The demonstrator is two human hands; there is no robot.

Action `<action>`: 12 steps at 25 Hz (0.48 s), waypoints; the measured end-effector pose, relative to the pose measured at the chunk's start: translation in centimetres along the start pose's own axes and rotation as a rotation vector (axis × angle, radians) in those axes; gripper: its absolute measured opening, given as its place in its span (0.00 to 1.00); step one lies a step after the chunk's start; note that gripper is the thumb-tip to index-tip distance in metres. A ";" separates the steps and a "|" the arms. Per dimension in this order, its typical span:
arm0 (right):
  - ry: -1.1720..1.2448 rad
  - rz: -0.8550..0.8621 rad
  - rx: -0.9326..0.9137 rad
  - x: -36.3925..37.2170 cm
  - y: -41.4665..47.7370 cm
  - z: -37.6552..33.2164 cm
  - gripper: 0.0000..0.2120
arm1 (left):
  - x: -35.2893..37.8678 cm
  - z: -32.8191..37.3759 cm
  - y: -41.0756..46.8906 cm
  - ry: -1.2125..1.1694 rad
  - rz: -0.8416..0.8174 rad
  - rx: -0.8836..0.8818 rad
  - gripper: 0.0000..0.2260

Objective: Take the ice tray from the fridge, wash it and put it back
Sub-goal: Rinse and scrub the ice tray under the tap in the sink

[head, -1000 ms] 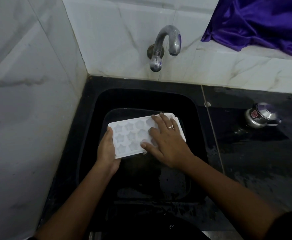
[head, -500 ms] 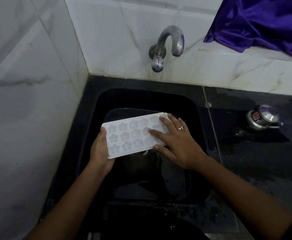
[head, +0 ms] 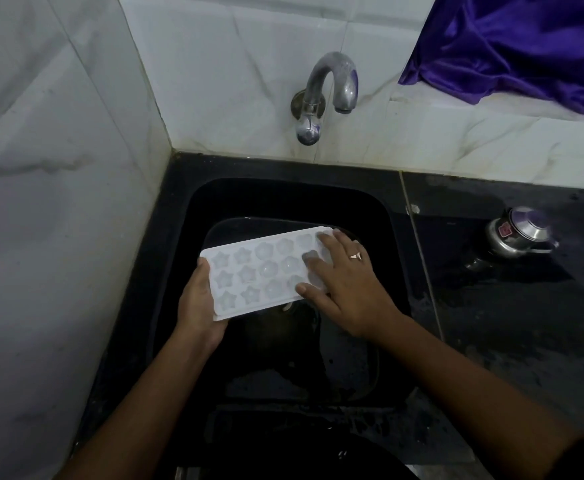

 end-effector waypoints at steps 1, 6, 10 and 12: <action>-0.015 -0.005 -0.020 -0.1 -0.1 0.4 0.30 | -0.3 0.0 0.0 0.002 0.005 0.004 0.26; 0.020 0.007 0.050 -0.7 0.5 0.4 0.31 | 0.2 -1.0 -0.4 0.010 -0.001 -0.017 0.27; -0.037 -0.004 -0.030 -0.6 -0.6 1.1 0.30 | -0.2 -0.4 -0.4 0.005 0.020 0.000 0.26; 0.017 0.017 0.048 -1.2 -0.2 1.8 0.29 | 0.4 -1.0 -0.8 0.018 0.004 -0.016 0.26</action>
Point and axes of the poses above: each hand's wrist, its own y-axis towards the middle knuckle, its own x-axis out of the palm, z = x × y, the point moved 10 cm from there along y, towards the middle knuckle, and after that the axes turned 1 degree about -z, right-handed, at the moved point
